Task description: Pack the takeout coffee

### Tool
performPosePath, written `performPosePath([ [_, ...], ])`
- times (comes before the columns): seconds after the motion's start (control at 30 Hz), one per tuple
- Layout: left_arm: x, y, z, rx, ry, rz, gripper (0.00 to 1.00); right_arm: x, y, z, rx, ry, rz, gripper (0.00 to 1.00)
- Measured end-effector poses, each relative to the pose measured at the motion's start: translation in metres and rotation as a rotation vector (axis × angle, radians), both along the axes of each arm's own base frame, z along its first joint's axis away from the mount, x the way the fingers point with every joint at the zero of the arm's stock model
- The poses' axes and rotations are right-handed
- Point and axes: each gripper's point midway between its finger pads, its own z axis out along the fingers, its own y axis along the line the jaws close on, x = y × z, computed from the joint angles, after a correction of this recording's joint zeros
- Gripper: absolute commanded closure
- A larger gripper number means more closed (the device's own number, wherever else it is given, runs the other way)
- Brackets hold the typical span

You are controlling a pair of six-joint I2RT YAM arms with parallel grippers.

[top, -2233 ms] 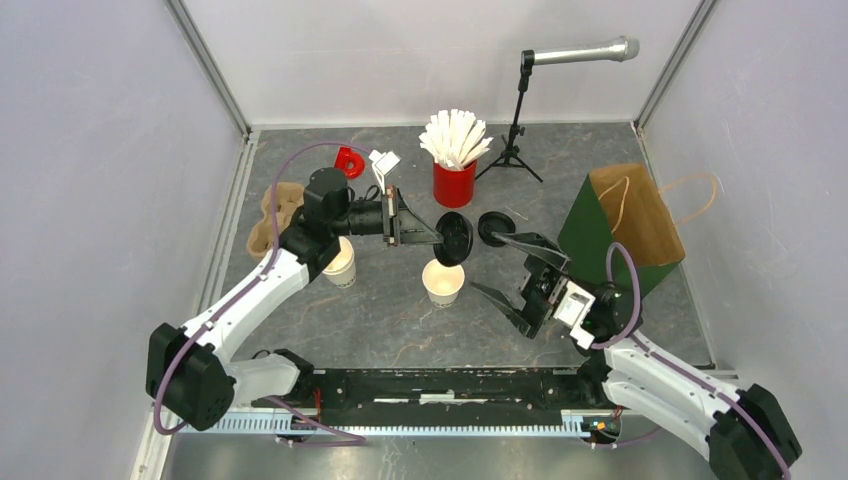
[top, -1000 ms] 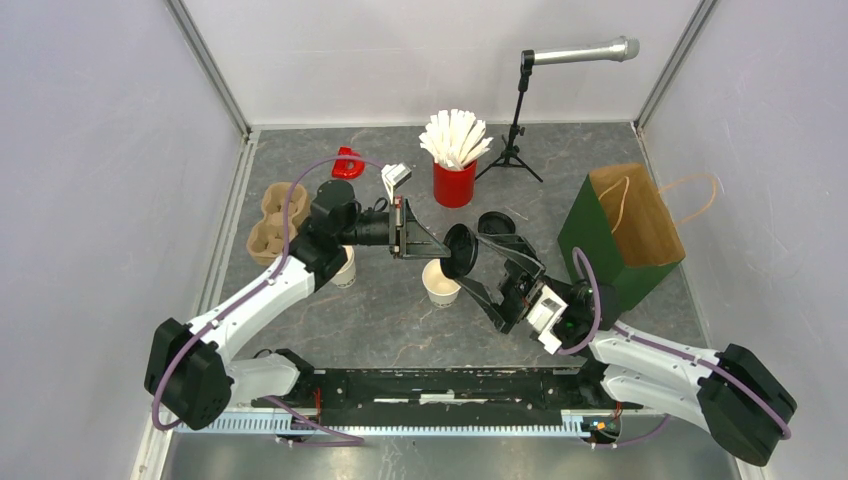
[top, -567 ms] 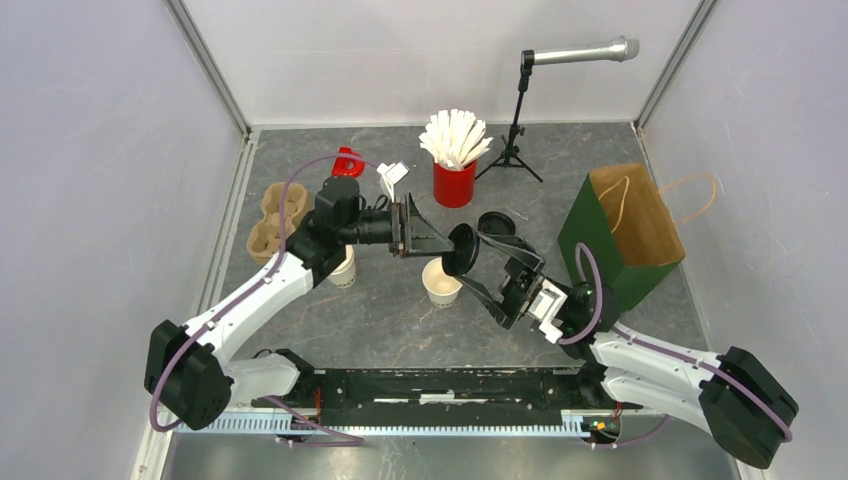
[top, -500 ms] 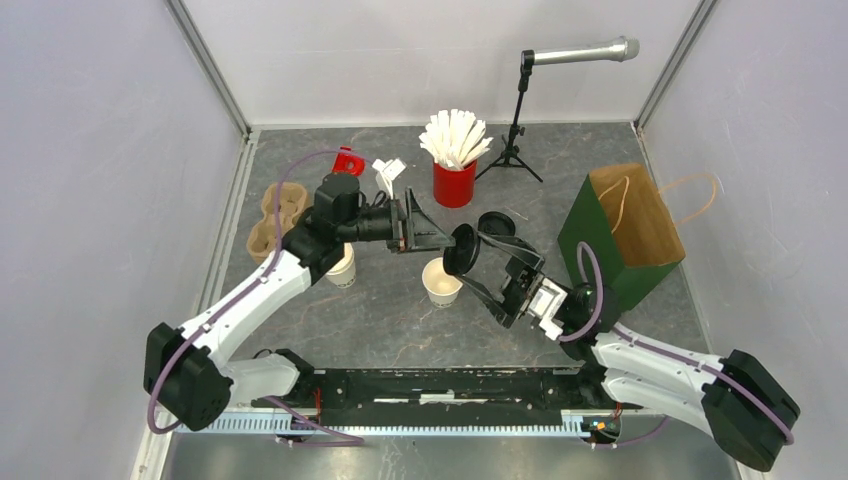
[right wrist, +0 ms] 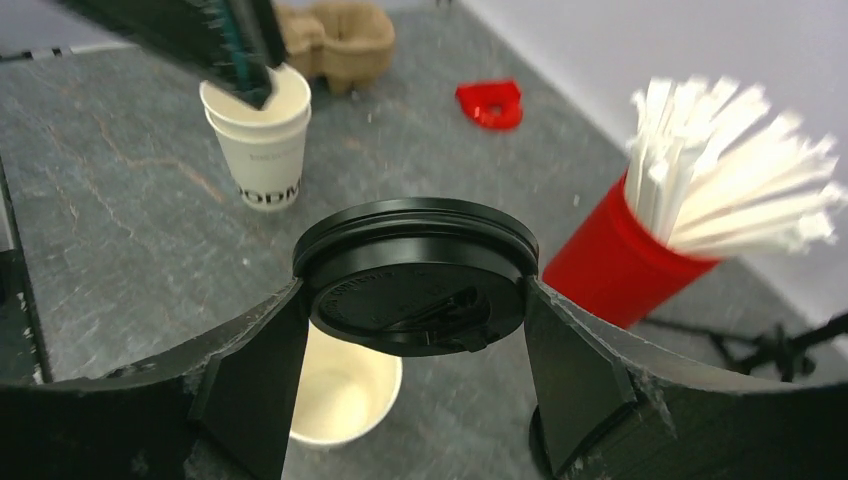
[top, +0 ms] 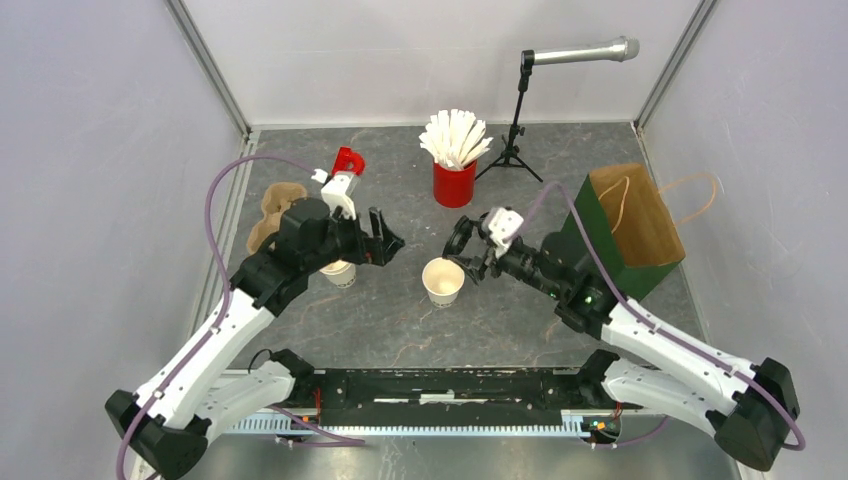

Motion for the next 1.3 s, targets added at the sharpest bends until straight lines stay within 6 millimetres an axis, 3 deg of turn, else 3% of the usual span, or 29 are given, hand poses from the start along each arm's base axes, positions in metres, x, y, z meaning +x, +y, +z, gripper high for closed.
performPosePath([
  [0.2, -0.013, 0.037, -0.033, 0.15, -0.023, 0.057, 0.0, 0.011, -0.004, -0.021, -0.188, 0.276, -0.09, 0.26],
  [0.5, -0.022, 0.047, -0.049, 0.204, -0.011, 0.051, 0.0, 0.005, -0.023, -0.053, -0.404, 0.513, -0.18, 0.24],
  [0.6, -0.025, 0.04, -0.052, 0.181, 0.012, 0.022, 0.0, 0.004, -0.027, -0.056, -0.453, 0.549, -0.196, 0.23],
  [0.73, -0.032, 0.015, -0.062, 0.061, 0.089, -0.04, 0.0, 0.002, -0.03, -0.059, -0.518, 0.6, -0.204, 0.22],
  [1.03, -0.03, -0.031, -0.083, -0.178, 0.256, -0.089, 0.11, -0.002, -0.016, -0.067, -0.635, 0.688, -0.166, 0.21],
  [1.3, -0.03, -0.047, -0.087, -0.29, 0.285, -0.122, 0.15, -0.005, 0.003, -0.074, -0.698, 0.738, -0.12, 0.21],
])
